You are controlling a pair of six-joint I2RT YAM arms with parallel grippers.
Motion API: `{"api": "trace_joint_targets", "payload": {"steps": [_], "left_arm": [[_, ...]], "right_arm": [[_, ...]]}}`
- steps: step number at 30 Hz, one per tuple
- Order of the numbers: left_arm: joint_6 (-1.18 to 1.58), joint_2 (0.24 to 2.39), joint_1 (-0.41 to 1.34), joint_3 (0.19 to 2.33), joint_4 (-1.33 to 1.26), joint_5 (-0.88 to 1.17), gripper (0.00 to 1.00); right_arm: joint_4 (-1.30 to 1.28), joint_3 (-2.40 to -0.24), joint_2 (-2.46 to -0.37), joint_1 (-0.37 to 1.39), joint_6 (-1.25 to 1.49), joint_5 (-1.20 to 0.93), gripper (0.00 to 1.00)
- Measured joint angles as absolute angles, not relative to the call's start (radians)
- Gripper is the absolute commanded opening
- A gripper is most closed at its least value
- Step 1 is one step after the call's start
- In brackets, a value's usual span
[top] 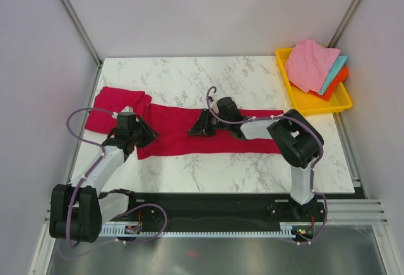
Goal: Fold and stack the t-shirts
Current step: Fold the tshirt
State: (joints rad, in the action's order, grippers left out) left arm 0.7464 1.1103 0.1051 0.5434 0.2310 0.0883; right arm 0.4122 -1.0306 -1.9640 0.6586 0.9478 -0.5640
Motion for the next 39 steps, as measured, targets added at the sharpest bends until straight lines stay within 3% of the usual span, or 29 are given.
{"api": "trace_joint_targets", "payload": {"steps": [4,11,32,39], "left_arm": [[0.724,1.119,0.105,0.532,0.208,0.088,0.41],[0.708,1.133,0.107,0.520,0.162,0.089,0.38],[0.704,1.209,0.156,0.520,0.112,0.115,0.35],[0.704,1.213,0.172,0.520,0.102,0.113,0.26]], "right_arm": [[0.410,-1.028,-1.964,0.655,0.947,-0.563,0.41],[0.400,-1.028,-1.964,0.652,0.935,-0.542,0.46],[0.314,-1.039,-1.964,0.699,0.854,-0.398,0.48],[0.299,-1.044,-1.964,0.731,0.828,-0.318,0.49]]}}
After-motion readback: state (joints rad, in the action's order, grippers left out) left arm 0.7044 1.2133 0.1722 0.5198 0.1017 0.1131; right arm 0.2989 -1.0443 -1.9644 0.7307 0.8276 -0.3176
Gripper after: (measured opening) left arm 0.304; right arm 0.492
